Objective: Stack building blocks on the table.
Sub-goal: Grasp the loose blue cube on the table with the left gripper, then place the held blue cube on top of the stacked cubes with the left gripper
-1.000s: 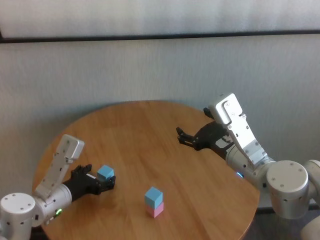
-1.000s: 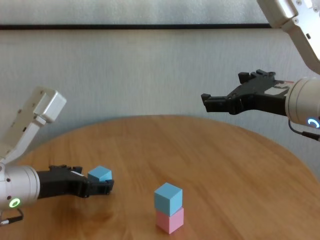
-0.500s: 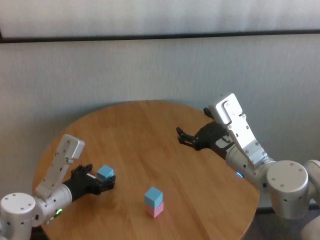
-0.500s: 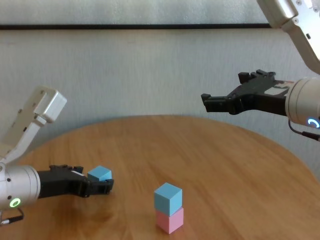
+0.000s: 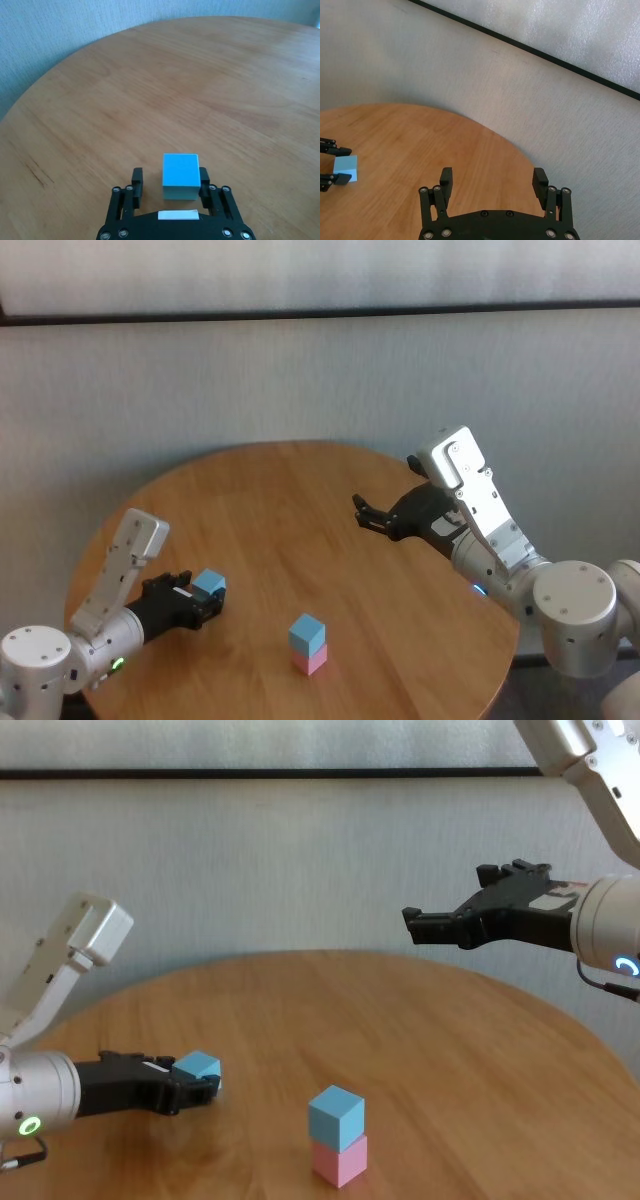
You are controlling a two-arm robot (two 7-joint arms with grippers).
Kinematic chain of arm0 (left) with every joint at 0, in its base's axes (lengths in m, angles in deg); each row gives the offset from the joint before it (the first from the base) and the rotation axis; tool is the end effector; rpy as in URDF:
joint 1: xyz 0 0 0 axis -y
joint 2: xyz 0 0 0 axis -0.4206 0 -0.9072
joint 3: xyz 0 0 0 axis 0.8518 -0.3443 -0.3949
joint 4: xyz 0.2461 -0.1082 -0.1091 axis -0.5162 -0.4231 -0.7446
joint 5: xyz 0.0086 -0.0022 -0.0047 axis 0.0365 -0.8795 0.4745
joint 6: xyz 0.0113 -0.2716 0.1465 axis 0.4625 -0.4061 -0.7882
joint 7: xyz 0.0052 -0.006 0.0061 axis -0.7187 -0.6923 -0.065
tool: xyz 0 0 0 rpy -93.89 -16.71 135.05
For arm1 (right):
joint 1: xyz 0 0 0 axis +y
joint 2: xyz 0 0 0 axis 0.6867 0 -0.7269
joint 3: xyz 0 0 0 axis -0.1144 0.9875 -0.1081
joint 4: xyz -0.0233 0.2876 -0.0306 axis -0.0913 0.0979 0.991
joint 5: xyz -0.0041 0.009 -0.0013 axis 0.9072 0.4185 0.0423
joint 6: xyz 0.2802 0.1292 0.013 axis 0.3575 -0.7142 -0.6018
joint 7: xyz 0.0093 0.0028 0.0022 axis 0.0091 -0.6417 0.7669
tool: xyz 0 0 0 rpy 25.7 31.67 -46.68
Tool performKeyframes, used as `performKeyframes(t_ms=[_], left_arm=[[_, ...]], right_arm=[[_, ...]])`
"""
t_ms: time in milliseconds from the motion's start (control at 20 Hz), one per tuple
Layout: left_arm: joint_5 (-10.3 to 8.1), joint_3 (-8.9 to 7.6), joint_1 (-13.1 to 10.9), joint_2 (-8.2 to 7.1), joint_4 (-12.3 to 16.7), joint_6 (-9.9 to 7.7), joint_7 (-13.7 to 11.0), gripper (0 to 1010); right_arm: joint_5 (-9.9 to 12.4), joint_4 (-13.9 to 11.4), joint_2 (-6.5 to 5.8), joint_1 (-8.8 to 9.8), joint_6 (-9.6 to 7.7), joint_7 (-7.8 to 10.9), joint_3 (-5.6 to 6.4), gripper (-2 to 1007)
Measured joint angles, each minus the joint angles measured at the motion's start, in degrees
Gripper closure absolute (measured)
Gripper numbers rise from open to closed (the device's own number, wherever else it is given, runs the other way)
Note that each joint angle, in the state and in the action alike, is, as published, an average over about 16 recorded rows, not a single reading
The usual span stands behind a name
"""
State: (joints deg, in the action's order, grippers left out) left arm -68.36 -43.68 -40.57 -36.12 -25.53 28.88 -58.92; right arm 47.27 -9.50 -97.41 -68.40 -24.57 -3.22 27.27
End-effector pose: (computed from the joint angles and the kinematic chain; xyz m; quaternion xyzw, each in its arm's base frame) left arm 0.4309 0.0449 -0.3345 0.1836 0.0581 0.4819 0.8548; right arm 0.4115 0.0290 -0.2351 -0.1574 -0.1094 -0.4991 0.8451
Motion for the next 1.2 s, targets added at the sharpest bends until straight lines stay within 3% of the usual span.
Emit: performKeyframes(t_ms=[350, 600, 850, 1200], left_arm=[[-0.12, -0.04, -0.16, -0.09, 0.36, -0.07, -0.2, 505], [-0.61, -0.1, -0.99, -0.67, 2.41, -0.5, -0.91, 590], [-1.5, 0.14, -2.53, -2.17, 6.69, -2.35, -2.54, 614], [-3.1, 1.22, -5.03, -5.46, 15.02, -6.22, -5.8, 614]], right_arm=[[0.0, 0.0, 0.0, 0.0, 0.0, 0.0, 0.0, 1], [0.0, 0.0, 0.0, 0.0, 0.0, 0.0, 0.0, 0], [0.0, 0.0, 0.0, 0.0, 0.0, 0.0, 0.0, 0], [0.0, 0.0, 0.0, 0.0, 0.0, 0.0, 0.0, 0]])
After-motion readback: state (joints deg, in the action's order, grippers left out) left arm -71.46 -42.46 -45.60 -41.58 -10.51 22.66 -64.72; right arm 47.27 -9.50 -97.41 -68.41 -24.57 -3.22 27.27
